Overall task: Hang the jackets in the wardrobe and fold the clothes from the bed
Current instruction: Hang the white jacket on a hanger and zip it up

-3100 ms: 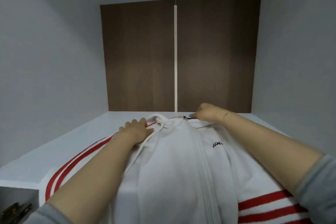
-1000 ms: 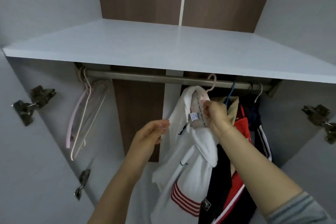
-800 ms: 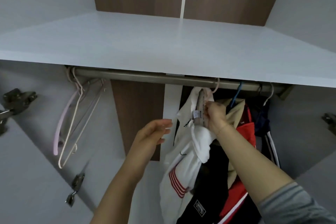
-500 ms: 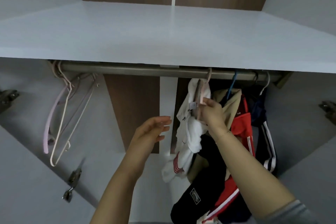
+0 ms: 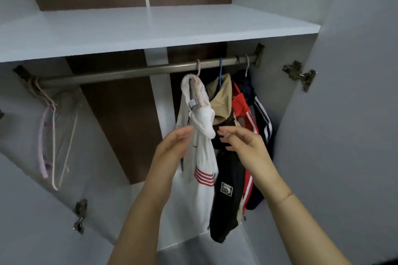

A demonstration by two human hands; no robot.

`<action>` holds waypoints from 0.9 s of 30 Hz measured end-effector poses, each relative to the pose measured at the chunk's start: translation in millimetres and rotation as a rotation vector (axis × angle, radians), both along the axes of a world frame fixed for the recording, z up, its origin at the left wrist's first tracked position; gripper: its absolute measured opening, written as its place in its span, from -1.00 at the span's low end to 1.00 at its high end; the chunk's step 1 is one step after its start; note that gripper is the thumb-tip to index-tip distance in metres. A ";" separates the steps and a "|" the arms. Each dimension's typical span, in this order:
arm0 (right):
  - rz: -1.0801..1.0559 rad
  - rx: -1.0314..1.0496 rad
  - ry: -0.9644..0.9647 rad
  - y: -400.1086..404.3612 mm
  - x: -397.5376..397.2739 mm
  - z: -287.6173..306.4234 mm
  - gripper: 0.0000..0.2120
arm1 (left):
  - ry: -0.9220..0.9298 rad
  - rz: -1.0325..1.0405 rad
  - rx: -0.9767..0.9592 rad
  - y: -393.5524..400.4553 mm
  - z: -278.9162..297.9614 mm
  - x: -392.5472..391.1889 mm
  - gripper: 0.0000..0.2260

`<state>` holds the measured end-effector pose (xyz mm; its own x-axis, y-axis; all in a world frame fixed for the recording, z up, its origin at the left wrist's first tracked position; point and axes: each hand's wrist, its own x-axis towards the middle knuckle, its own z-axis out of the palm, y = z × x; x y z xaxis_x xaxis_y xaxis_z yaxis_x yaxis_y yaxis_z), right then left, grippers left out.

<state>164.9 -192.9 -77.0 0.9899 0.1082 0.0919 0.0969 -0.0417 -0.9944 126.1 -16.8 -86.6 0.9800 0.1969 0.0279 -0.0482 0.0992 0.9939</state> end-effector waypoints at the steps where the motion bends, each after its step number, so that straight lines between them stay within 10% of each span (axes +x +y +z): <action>1: -0.025 0.008 0.011 -8.3 -19.7 -1.6 -0.79 | 0.014 -0.033 -0.006 -5.8 -3.3 -11.3 -0.79; 27: -1.115 0.079 0.193 -401.0 -549.1 -84.8 -0.78 | 0.141 -1.215 0.116 -481.3 -52.7 -350.6 -0.76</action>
